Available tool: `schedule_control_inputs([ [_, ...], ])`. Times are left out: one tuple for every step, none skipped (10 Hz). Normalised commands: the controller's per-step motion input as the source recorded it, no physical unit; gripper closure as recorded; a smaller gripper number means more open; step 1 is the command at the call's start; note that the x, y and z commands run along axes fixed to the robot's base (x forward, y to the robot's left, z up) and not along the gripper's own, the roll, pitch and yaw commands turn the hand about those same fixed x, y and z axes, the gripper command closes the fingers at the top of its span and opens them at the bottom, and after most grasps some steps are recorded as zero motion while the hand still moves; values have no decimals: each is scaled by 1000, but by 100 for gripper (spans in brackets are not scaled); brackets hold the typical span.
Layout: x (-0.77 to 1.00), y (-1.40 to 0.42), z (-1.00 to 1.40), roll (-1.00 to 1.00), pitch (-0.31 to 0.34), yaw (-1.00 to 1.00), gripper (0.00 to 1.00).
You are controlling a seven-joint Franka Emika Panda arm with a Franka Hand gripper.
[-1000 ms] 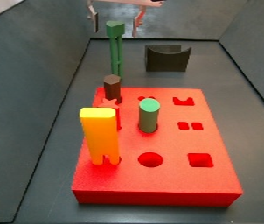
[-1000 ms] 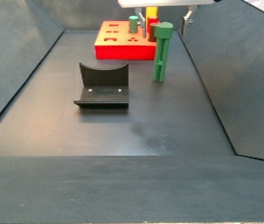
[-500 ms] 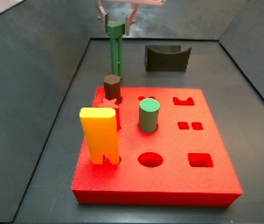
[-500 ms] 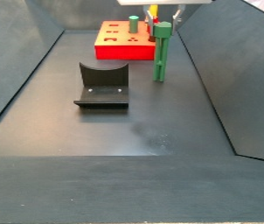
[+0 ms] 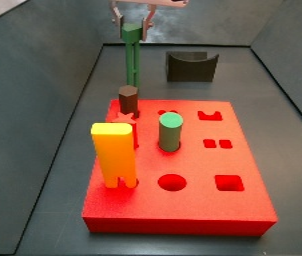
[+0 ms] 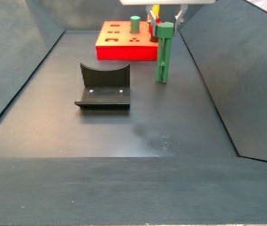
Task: Pick up the 3 prong object. Move up. Move to above the board. Insert the 3 prong object.
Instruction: Move up, then move to above the board.
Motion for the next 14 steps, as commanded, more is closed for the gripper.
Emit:
schedule_control_inputs([
  [0, 0, 833, 0, 0, 0, 100],
  [-8, 51, 815, -1, 15, 29, 100],
  [-21, 32, 673, -31, 53, 30, 100],
  [-11, 14, 538, -56, 61, 21, 100],
  [0, 4, 348, -82, 74, 5, 100],
  [4, 4, 254, -92, 77, -2, 100],
  [-677, 131, 1000, -587, 268, -210, 100],
  [-680, 134, 1000, -589, 243, -209, 100],
  [-631, 128, 1000, -482, 112, -160, 100],
  [-617, 114, 1000, -393, 63, -132, 100],
  [-586, 88, 1000, -227, -17, -77, 100],
  [-570, 83, 1000, -191, -35, -61, 100],
  [-538, 71, 1000, -159, -55, -40, 100],
  [-441, 60, 870, -146, -58, -34, 100],
])
